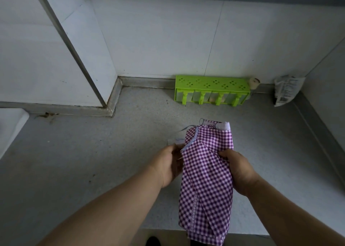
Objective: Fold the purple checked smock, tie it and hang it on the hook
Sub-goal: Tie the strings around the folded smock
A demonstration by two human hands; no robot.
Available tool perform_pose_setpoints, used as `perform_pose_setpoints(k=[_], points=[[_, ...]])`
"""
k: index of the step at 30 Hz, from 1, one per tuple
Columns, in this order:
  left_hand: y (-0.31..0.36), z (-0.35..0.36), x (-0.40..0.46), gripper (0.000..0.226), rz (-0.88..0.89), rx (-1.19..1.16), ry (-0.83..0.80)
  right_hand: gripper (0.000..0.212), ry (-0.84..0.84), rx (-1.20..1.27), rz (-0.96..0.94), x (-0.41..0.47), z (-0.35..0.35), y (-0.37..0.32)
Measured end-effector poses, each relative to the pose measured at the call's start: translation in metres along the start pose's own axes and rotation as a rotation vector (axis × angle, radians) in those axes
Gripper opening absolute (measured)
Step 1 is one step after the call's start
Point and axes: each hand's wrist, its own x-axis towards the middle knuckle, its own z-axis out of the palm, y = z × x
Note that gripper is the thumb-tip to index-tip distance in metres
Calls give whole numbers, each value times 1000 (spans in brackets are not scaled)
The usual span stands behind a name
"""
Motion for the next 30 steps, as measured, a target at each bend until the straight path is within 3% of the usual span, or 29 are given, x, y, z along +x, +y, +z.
perform_pose_setpoints(k=[3,9,12,15,17,19,21,23,26,28,30], points=[[-9,-11,-1,40,95,14,50,24,34,134,61,8,-6,5],[-8,-19,-9,36,459,361,152,42,48,110,130,30,-10,21],[-10,-19,-4,35,626,738,151,46,73,19,153,43,-13,28],[-6,-18,3,40,964,1227,121,50,73,-194,179,49,-9,27],[-3,-7,6,40,1217,1577,33,50,68,-308,189,52,-9,26],[-1,9,4,33,1335,1839,-148,47,64,-377,180,57,-10,25],[1,26,4,31,1270,2023,-311,46,77,-446,162,60,-10,24],[1,43,5,28,1065,2081,-388,43,33,-577,105,61,-11,23],[0,63,13,30,527,1845,-347,40,-26,-753,40,65,-14,25],[-5,68,24,35,363,1700,-286,46,-19,-819,60,70,-19,26],[-11,71,35,44,276,1711,-256,50,-32,-873,102,69,-22,22]])
